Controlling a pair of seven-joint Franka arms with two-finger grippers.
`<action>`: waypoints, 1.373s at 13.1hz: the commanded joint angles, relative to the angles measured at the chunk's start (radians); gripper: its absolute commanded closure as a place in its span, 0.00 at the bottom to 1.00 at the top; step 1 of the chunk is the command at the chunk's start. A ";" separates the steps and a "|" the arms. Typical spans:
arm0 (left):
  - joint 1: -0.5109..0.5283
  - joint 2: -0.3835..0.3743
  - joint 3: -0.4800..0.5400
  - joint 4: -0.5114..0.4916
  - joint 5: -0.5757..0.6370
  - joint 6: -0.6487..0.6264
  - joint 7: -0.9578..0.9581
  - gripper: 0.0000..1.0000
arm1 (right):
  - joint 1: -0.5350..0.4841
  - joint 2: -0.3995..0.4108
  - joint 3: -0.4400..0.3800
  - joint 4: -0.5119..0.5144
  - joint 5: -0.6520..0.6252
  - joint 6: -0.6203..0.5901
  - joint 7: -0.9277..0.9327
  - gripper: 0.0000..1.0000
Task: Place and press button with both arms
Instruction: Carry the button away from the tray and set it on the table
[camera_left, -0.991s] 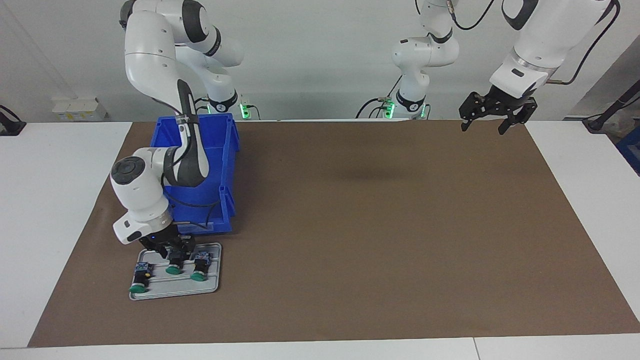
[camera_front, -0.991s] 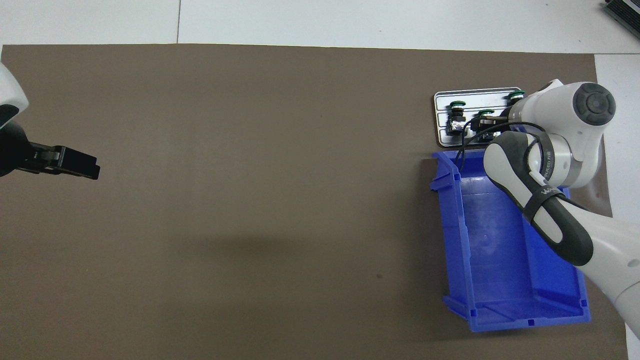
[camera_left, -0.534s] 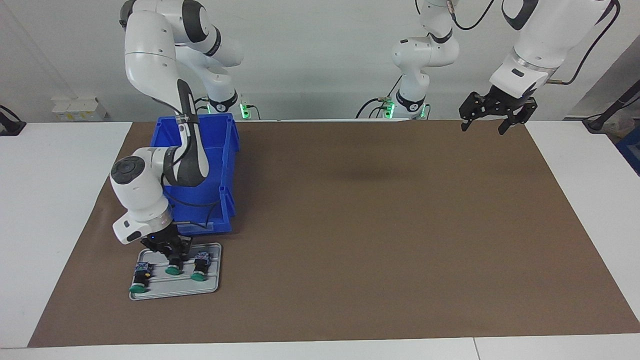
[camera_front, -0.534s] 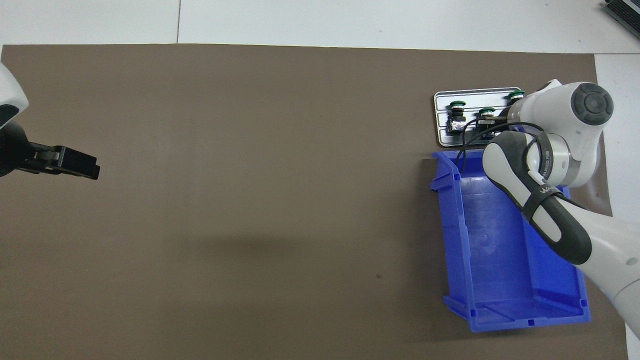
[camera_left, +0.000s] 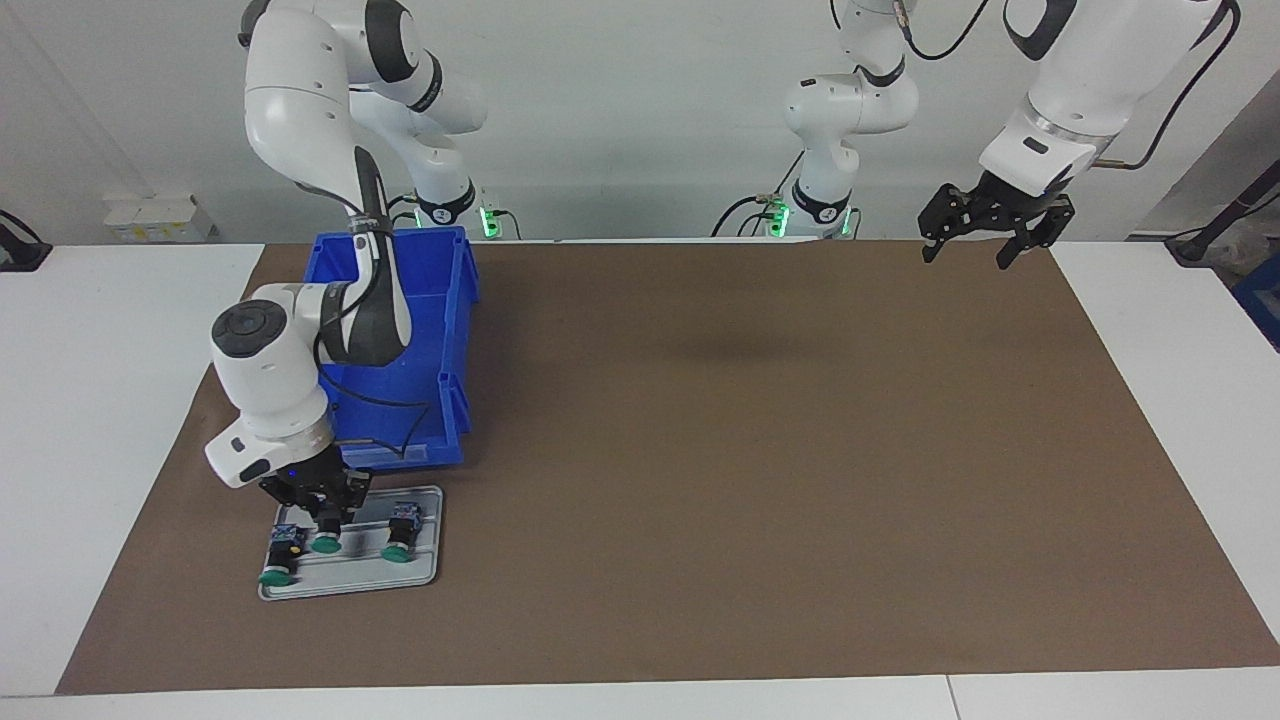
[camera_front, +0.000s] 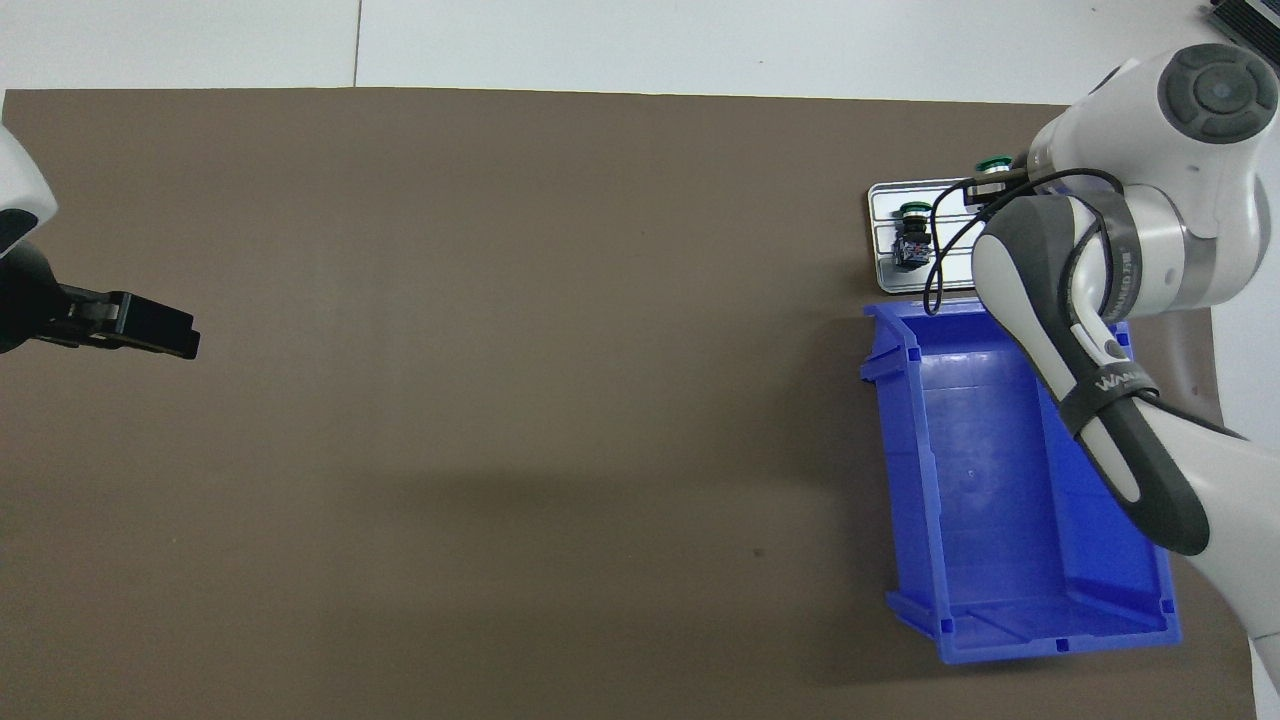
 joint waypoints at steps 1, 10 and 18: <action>0.009 -0.030 -0.006 -0.035 0.015 0.011 -0.001 0.00 | 0.088 -0.013 0.003 0.027 -0.007 -0.054 0.166 0.93; 0.009 -0.030 -0.006 -0.035 0.015 0.011 0.001 0.00 | 0.366 -0.006 0.025 0.027 0.114 -0.041 0.984 1.00; 0.009 -0.030 -0.004 -0.035 0.017 0.011 0.001 0.00 | 0.565 0.292 0.014 0.273 0.076 -0.041 1.760 0.94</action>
